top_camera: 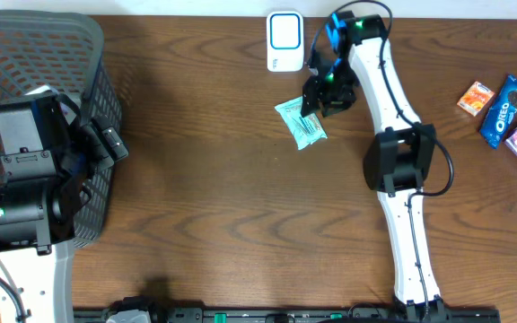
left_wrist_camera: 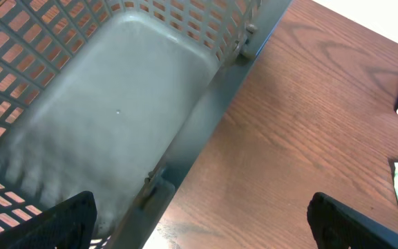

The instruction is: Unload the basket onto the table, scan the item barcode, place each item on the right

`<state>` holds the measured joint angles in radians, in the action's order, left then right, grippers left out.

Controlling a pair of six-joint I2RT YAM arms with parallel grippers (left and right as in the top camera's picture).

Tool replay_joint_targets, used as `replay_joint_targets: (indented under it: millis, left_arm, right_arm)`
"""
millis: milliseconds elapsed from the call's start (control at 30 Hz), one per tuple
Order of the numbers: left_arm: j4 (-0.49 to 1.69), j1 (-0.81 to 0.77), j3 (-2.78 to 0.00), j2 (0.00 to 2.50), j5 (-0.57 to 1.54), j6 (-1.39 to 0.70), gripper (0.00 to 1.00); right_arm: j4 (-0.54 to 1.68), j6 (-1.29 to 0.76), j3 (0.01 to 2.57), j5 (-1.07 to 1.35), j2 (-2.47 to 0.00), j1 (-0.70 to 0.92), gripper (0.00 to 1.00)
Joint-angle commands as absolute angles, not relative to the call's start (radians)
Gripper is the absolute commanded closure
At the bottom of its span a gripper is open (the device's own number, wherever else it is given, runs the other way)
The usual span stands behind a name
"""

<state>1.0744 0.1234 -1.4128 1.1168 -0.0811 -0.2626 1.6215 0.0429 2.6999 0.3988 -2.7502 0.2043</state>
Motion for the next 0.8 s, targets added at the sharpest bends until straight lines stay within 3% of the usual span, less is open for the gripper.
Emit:
replay_joint_targets:
  millis: [0,100,267,600,767]
  left_arm:
    - [1.077,0.128,-1.431,1.118,-0.090,-0.268,0.02]
    - [1.077,0.128,-1.431,1.118,-0.090,-0.268,0.02]
    - [1.077,0.128,-1.431,1.118,-0.090,-0.268,0.02]
    - [1.077,0.128,-1.431,1.118,-0.090,-0.268,0.02]
    - [1.077,0.128,-1.431,1.118,-0.090,-0.268,0.02]
  right_arm:
    - [1.578,0.106,2.604,0.519,-2.744,0.184,0.45]
    - [1.518,0.106,2.516,0.535,-2.744,0.184,0.56]
    - [1.471,0.097,2.431,0.598,-2.744,0.194,0.99]
    - [1.473,0.057,2.507,0.687,-2.738,0.227,0.98]
    - [1.473,0.058,2.638,0.620,-2.736,0.268,0.99]
